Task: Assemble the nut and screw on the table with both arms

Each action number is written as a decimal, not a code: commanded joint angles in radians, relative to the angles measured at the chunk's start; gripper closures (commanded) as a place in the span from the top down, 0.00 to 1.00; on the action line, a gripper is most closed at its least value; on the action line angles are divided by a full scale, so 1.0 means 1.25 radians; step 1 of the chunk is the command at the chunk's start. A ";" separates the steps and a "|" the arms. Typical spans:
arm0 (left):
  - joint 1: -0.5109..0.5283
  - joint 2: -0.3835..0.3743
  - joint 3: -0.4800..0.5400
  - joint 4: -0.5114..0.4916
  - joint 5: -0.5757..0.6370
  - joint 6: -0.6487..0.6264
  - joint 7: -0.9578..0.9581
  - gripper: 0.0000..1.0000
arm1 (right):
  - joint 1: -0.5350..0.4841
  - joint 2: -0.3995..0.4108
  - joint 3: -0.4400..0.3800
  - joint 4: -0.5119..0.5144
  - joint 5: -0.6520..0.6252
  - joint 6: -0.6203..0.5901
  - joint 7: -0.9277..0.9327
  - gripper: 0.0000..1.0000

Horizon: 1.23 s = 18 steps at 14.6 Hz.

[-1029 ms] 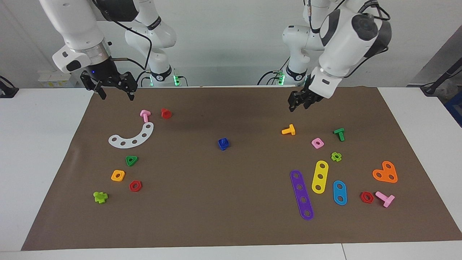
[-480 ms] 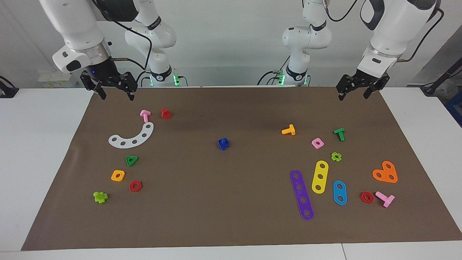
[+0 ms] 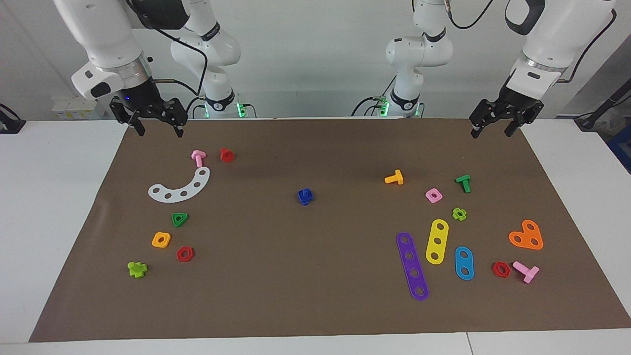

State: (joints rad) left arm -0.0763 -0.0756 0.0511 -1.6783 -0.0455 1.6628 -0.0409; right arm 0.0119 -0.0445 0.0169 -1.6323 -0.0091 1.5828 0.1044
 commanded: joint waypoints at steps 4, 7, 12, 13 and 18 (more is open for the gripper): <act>0.005 0.011 -0.010 0.021 0.031 -0.009 0.029 1.00 | -0.003 -0.015 0.001 -0.013 0.008 -0.006 -0.021 1.00; 0.001 0.009 -0.010 0.016 0.043 -0.016 0.072 1.00 | -0.003 -0.015 0.001 -0.015 0.008 -0.012 -0.021 1.00; 0.000 0.002 -0.010 0.007 0.043 -0.054 0.074 1.00 | -0.003 -0.015 0.000 -0.013 0.008 -0.012 -0.021 1.00; 0.001 0.002 -0.010 0.009 0.043 -0.059 0.074 1.00 | -0.003 -0.015 0.001 -0.013 0.008 -0.012 -0.021 1.00; 0.008 0.008 -0.010 0.022 0.036 -0.059 0.078 1.00 | -0.003 -0.015 0.000 -0.013 0.008 -0.010 -0.021 1.00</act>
State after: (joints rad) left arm -0.0740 -0.0739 0.0405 -1.6771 -0.0127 1.6114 0.0419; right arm 0.0119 -0.0445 0.0169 -1.6323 -0.0091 1.5773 0.1044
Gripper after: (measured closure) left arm 0.000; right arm 0.000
